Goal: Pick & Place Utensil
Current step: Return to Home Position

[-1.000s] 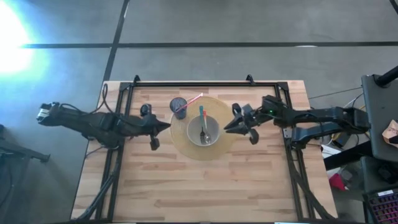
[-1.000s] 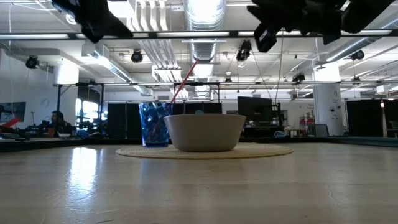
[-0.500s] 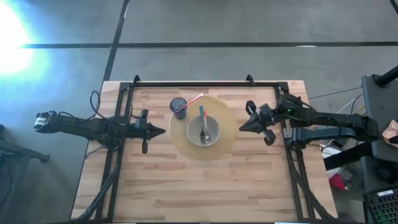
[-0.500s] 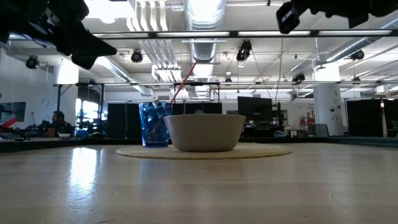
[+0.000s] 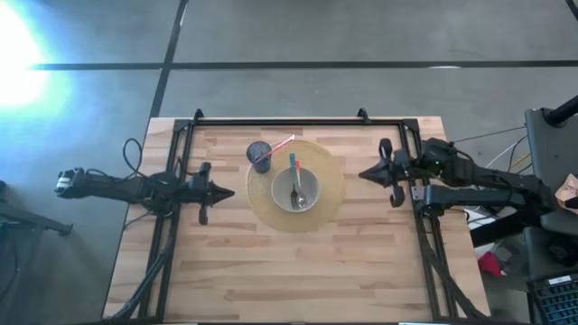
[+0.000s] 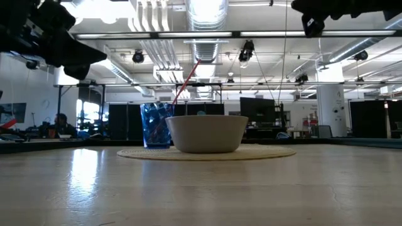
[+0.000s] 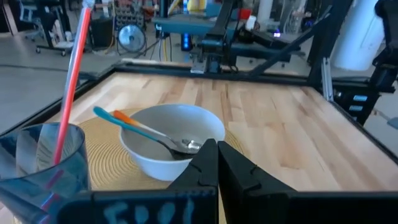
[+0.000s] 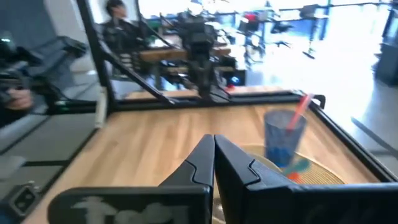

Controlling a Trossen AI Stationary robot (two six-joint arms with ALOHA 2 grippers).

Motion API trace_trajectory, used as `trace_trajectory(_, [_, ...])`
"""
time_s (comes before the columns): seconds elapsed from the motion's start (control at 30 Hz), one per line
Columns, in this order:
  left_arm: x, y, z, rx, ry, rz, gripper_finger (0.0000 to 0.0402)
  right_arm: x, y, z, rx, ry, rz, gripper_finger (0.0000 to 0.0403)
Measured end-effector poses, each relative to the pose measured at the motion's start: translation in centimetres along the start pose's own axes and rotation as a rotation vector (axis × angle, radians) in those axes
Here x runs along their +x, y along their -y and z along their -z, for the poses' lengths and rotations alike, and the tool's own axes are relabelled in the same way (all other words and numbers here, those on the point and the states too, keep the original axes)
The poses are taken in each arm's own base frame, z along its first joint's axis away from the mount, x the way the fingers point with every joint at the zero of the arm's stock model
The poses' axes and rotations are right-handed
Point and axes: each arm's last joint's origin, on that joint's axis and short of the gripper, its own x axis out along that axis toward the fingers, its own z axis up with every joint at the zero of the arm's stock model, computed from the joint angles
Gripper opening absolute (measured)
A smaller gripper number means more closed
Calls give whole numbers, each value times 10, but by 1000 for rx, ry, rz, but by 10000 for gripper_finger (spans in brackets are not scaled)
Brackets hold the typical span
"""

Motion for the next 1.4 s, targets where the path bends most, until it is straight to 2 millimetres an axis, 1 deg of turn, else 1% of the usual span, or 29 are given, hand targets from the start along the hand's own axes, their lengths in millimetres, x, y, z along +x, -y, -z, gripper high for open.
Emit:
trace_trajectory(0.2, [-2, -2, 17, -9, 33, 4, 0, -5, 1, 7, 13, -31, 102, 8])
trace_trajectory(0.3, [-2, -2, 24, -29, 65, 9, 0, -6, 0, 15, 37, -41, 125, 8])
trace_trajectory(0.4, [-2, -3, 34, -37, 57, 13, 0, -6, -2, 28, 62, -59, 147, 8])
trace_trajectory(0.5, [-3, -3, 34, -57, 62, 13, 0, -6, -5, 40, 76, -74, 174, 8])
trace_trajectory(0.63, [-3, -3, 34, -69, 71, 16, 0, -7, -11, 50, 62, -75, 205, 8])
trace_trajectory(0.83, [-3, -3, 34, -76, 73, 17, 0, -10, -19, 66, -19, -78, 149, 8])
trace_trajectory(1.1, [-4, -3, 28, -26, 123, 23, 0, -23, -19, 87, -81, -27, 131, 8])
trace_trajectory(1.23, [-5, -3, 22, 21, 167, 3, 0, -32, -19, 93, -105, 41, 128, 8])
trace_trajectory(1.4, [-6, -6, 23, 31, 175, -25, 0, -44, -19, 93, -114, 113, 125, 8])
